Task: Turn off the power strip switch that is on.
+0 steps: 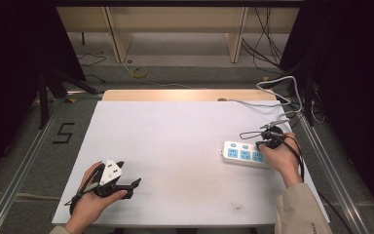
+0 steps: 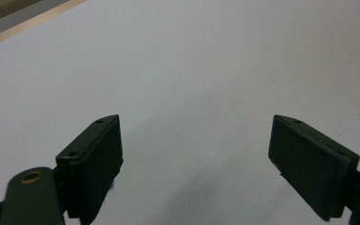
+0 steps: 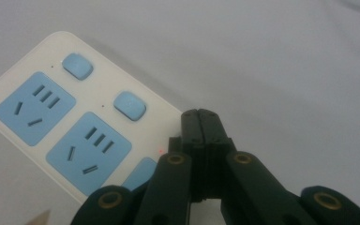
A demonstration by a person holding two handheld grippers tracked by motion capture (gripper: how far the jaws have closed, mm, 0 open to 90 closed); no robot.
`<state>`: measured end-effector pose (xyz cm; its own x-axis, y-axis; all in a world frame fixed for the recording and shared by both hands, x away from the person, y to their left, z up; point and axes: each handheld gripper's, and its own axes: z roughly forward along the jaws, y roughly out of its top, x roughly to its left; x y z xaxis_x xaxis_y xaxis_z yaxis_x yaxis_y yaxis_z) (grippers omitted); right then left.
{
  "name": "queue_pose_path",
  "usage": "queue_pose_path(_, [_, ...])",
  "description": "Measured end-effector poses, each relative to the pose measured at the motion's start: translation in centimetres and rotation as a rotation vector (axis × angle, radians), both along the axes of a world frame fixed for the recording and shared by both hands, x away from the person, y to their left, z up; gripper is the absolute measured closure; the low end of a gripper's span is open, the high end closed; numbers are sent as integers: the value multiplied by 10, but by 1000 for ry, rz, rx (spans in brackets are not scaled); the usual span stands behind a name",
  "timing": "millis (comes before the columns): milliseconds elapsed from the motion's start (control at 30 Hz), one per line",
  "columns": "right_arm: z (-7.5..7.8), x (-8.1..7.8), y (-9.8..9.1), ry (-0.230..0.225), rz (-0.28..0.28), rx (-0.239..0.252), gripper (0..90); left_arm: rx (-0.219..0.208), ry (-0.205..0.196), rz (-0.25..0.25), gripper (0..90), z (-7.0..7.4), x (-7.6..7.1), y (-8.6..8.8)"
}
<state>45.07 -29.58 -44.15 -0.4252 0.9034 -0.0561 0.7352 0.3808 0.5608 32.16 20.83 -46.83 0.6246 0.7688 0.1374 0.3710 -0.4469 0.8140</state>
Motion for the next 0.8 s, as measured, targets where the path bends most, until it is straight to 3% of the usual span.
queue_pose_path(633, [-1, 0, 2, -1, 1, -14, 900, 0, 0, 0, 176, 0, 0, 0])
queue_pose_path(800, [-2, 0, 4, 11, 13, 26, 900, 0, 2, 0, 176, 0, 0, -1])
